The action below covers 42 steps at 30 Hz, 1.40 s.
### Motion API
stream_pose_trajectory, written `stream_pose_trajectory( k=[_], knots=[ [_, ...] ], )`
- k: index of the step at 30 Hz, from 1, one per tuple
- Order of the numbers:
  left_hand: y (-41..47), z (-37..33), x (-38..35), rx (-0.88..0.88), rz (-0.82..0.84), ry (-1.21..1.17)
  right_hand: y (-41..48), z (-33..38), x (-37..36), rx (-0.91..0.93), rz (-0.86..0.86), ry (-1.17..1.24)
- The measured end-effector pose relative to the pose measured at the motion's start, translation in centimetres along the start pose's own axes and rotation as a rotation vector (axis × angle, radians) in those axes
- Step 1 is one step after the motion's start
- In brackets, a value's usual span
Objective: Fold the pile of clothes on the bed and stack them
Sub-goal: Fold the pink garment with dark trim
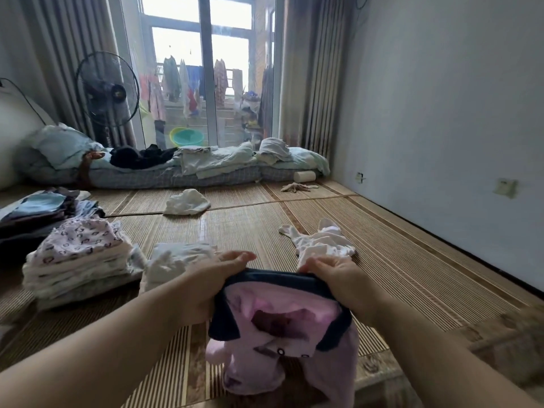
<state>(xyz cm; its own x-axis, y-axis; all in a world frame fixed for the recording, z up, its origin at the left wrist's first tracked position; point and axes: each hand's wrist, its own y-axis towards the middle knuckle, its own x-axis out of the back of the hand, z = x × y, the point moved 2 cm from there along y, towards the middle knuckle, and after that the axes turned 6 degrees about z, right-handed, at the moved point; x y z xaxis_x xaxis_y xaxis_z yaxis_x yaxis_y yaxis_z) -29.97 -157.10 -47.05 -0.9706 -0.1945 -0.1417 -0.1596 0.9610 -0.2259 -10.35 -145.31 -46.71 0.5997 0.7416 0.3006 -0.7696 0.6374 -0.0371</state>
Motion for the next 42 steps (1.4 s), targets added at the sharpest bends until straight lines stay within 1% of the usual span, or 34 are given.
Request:
stream_pose_trajectory(
  k=[1,3,4,5,6,7,9,12,14,16,18,20,21,23,25,26,29,32,33,35,37,40,42],
  knots=[
    [-0.1,0.0,0.0,-0.033,0.026,0.169,-0.5,0.2,-0.3,0.047,0.053,-0.108],
    [-0.2,0.0,0.2,-0.088,0.023,0.71,-0.9,0.0,-0.4,0.083,0.113,-0.38],
    [-0.1,-0.1,0.3,-0.129,-0.027,0.966,-0.9,-0.3,-0.4,0.098,0.097,-0.563],
    [-0.1,-0.3,0.3,-0.191,-0.092,1.157,-0.7,-0.4,-0.3,0.125,0.058,-0.756],
    [-0.2,-0.5,0.1,-0.255,-0.151,1.283,-0.7,-0.3,-0.3,0.151,0.018,-0.902],
    [-0.3,-0.7,0.0,-0.316,-0.21,1.375,-0.6,-0.3,-0.2,0.159,-0.016,-0.986],
    [-0.4,-1.3,0.2,-0.375,-0.314,1.512,-0.3,-0.1,0.3,0.135,-0.09,-1.037],
    [-0.5,-3.1,1.5,-0.383,-0.403,1.482,0.1,0.7,2.0,0.065,-0.226,-1.012],
    [-0.4,-5.1,2.4,-0.367,-0.451,1.413,0.6,1.9,3.3,0.023,-0.293,-0.879],
    [-0.3,-7.4,3.0,-0.352,-0.505,1.261,1.2,3.8,4.7,0.036,-0.383,-0.689],
    [-0.2,-9.8,3.1,-0.374,-0.472,1.074,1.8,6.2,5.9,0.105,-0.438,-0.472],
    [0.0,-11.7,2.9,-0.394,-0.356,0.878,2.1,8.5,6.9,0.171,-0.455,-0.29],
    [0.0,-12.6,2.9,-0.394,-0.308,0.781,2.2,9.7,7.3,0.202,-0.464,-0.252],
    [-0.5,-14.3,2.7,-0.421,-0.245,0.66,2.2,11.7,8.2,0.269,-0.485,-0.286],
    [-1.0,-15.9,2.2,-0.494,-0.217,0.634,2.1,13.3,9.1,0.324,-0.511,-0.399],
    [-1.3,-16.8,1.9,-0.541,-0.242,0.696,2.1,14.1,9.6,0.349,-0.52,-0.465],
    [-2.3,-18.8,1.0,-0.647,-0.374,1.049,1.2,15.9,11.0,0.43,-0.531,-0.709],
    [-3.2,-19.7,0.4,-0.623,-0.392,1.241,-0.5,16.7,12.2,0.498,-0.564,-0.924],
    [-3.4,-19.8,0.3,-0.605,-0.405,1.3,-1.1,16.6,12.5,0.501,-0.561,-0.953],
    [-3.7,-19.6,0.1,-0.597,-0.406,1.329,-2.2,16.1,12.7,0.479,-0.533,-0.967],
    [-3.8,-19.1,-0.2,-0.6,-0.317,1.268,-3.3,15.4,12.7,0.447,-0.485,-0.941],
    [-4.2,-18.1,-0.9,-0.588,-0.086,1.081,-4.9,14.5,13.0,0.429,-0.394,-0.867],
    [-4.0,-17.5,-1.1,-0.586,0.047,1.086,-5.7,13.8,13.6,0.432,-0.346,-0.855]
  ],
)
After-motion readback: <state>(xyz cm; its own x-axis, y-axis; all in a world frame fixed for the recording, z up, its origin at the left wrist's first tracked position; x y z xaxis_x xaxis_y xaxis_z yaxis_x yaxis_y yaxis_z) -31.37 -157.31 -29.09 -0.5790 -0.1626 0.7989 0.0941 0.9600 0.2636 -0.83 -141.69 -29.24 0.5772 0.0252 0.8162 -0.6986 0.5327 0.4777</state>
